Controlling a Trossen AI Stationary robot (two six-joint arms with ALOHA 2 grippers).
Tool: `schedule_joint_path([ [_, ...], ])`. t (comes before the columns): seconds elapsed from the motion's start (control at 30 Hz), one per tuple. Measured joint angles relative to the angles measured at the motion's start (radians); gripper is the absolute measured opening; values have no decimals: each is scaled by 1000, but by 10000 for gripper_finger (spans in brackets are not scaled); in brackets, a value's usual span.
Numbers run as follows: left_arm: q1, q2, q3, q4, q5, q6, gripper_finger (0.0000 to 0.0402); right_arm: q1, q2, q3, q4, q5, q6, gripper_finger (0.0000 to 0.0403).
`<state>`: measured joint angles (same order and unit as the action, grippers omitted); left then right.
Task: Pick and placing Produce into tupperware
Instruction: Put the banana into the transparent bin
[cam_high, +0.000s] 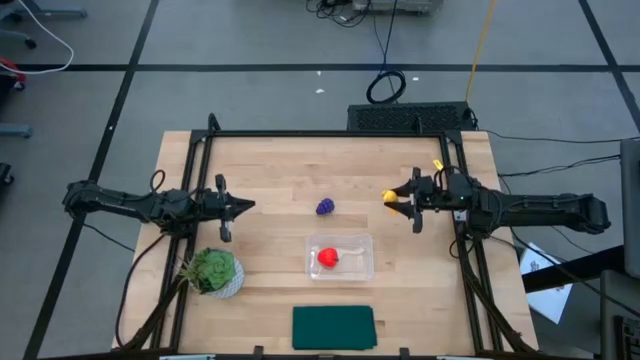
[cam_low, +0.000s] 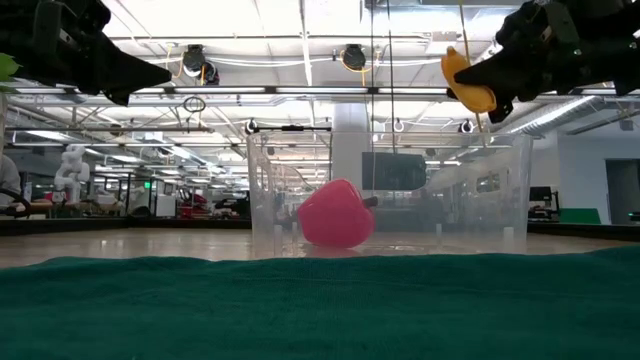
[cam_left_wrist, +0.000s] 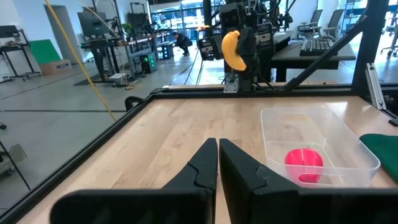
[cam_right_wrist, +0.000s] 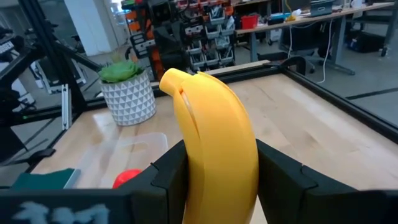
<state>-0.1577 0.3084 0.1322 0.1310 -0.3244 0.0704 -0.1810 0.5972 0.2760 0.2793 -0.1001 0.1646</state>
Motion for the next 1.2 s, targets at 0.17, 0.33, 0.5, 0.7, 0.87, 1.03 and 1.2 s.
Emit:
schedule_joint_path([
  [0.17, 0, 0, 0, 0, 0, 0, 21, 1, 0, 0, -2, 0, 6, 146],
  [0.33, 0, 0, 0, 0, 0, 0, 21, 1, 2, 0, -2, -9, 6, 146],
  [0.5, 0, 0, 0, 0, 0, 0, 21, 23, 22, 0, 59, -32, -10, 146],
  [0.7, 0, 0, 0, 0, 0, 3, 21, 71, 100, 93, 28, -35, -41, 146],
  [0.87, 0, 0, 0, 0, 0, 2, 21, 104, 206, 236, -85, -34, -76, 146],
  [1.03, 0, 0, 0, 0, 0, 0, 21, 111, 327, 370, -193, -35, -98, 146],
  [1.2, 0, 0, 0, 0, 0, 0, 21, 111, 444, 489, -301, -35, -94, 146],
])
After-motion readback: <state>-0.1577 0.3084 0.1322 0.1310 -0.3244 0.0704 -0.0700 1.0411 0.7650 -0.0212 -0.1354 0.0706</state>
